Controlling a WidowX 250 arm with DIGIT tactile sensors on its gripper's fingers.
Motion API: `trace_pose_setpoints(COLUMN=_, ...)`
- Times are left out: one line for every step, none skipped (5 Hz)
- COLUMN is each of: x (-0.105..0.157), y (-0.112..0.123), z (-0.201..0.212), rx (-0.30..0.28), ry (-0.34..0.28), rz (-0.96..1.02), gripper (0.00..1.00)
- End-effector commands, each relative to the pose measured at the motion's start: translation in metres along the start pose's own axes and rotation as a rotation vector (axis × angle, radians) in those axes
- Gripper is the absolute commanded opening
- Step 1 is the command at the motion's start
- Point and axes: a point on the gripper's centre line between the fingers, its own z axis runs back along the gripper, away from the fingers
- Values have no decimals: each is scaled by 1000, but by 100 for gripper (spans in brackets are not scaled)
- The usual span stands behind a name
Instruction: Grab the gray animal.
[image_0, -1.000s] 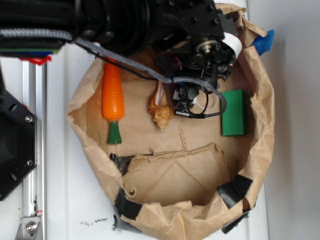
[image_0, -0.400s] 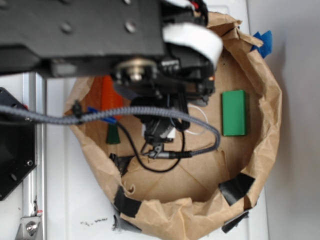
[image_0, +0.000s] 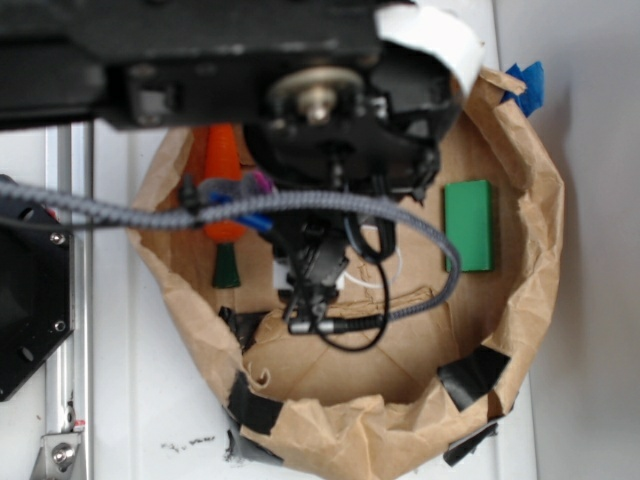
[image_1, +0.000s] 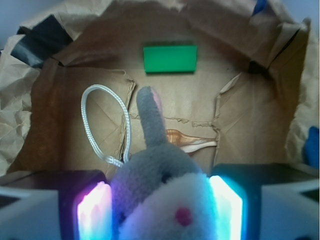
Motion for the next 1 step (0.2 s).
trace_pose_setpoints(x=11, y=0, z=12, rx=-5, ry=-49, rz=33, gripper=0)
